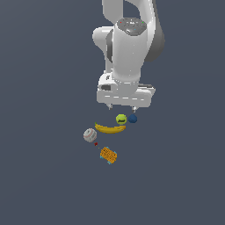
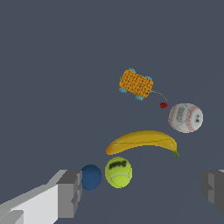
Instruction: Pick up a designated object from a clutter of objects.
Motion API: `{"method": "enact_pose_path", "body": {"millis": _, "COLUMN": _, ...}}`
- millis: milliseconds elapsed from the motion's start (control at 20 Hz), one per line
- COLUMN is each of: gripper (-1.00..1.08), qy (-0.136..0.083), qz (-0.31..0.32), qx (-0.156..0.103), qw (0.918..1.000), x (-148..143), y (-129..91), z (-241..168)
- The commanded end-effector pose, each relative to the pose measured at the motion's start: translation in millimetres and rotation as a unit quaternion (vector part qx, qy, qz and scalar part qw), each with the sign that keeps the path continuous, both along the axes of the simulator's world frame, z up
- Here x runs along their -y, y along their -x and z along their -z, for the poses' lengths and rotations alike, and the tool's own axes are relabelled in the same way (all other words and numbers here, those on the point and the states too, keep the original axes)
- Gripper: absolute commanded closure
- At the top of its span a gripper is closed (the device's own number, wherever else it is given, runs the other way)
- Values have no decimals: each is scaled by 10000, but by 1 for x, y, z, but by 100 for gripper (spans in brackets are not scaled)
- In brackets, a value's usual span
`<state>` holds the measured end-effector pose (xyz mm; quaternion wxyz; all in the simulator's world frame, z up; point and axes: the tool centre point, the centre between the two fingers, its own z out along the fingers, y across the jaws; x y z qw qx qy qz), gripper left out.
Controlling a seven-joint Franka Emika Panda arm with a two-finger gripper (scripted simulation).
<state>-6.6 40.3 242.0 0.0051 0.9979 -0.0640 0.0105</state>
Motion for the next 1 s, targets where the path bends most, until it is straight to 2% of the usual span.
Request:
{"method": "enact_pose_path", "body": {"millis": 0, "gripper": -92, "qy": -11, "qz": 271, "qx": -11, "qw": 9996, "x": -2, "y": 8, "z": 22}}
{"method": "enact_pose_path", "body": {"millis": 500, "gripper": -92, "qy": -54, "qz": 1392, "qx": -54, "qw": 9902, "x": -11, "y": 53, "z": 104}}
{"method": "enact_pose_path", "body": {"millis": 950, "gripper": -92, "qy": -74, "qz": 2003, "qx": -80, "qw": 9797, "x": -14, "y": 85, "z": 142}}
